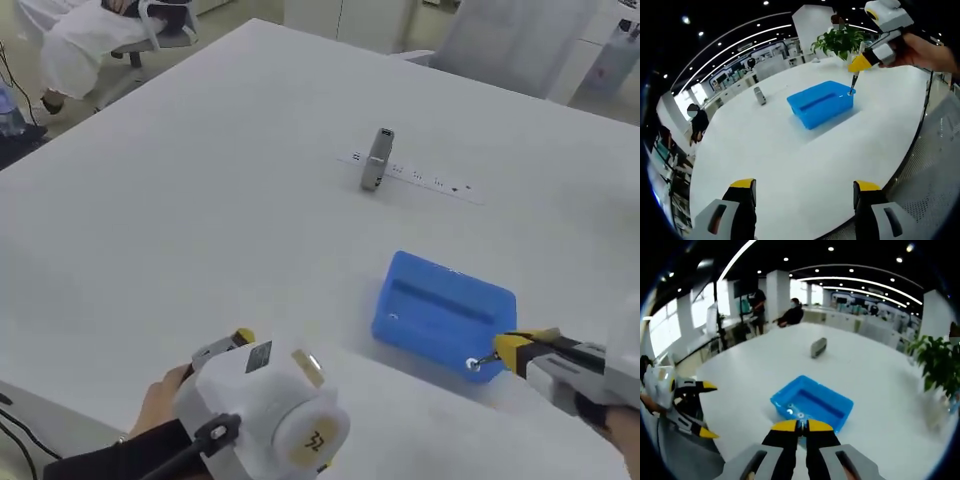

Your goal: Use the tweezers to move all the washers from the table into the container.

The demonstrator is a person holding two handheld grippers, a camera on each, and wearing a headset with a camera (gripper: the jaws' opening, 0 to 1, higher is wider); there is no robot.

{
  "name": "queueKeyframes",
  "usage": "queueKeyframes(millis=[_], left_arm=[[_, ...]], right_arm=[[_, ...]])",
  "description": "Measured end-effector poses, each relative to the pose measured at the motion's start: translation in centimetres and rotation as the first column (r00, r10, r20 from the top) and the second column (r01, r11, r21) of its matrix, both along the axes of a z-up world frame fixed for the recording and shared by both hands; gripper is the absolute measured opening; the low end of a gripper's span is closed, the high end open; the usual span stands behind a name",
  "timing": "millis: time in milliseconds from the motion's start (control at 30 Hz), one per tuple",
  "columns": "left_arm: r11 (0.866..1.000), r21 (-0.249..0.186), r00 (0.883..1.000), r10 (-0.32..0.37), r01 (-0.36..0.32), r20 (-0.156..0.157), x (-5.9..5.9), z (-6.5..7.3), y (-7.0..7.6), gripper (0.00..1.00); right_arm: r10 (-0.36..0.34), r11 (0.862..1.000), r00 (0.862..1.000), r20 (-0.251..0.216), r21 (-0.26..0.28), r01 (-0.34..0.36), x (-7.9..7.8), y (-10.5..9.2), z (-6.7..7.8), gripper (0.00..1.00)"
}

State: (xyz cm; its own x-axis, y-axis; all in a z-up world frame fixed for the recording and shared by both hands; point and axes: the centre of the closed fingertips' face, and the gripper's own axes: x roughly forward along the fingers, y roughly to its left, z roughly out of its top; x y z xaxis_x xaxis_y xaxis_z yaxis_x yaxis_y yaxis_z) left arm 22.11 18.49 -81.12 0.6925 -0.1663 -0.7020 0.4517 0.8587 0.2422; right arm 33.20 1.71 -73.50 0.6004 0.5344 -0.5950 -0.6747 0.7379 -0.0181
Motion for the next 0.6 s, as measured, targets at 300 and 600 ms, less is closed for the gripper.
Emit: queueKeyframes(millis=[300, 600], left_arm=[[1.000, -0.009, 1.000, 0.012, -0.012, -0.004, 0.0, 0.0, 0.1, 0.81], [1.000, 0.002, 1.000, 0.012, -0.012, -0.014, -0.1, -0.2, 0.2, 0.81]], right_arm=[[-0.007, 1.000, 1.000, 0.017, -0.019, 0.007, 4.0, 0.9, -1.5, 0.01], [-0.013, 0.998, 0.998, -0.067, -0.067, 0.008, 5.3, 0.9, -5.9, 0.02]])
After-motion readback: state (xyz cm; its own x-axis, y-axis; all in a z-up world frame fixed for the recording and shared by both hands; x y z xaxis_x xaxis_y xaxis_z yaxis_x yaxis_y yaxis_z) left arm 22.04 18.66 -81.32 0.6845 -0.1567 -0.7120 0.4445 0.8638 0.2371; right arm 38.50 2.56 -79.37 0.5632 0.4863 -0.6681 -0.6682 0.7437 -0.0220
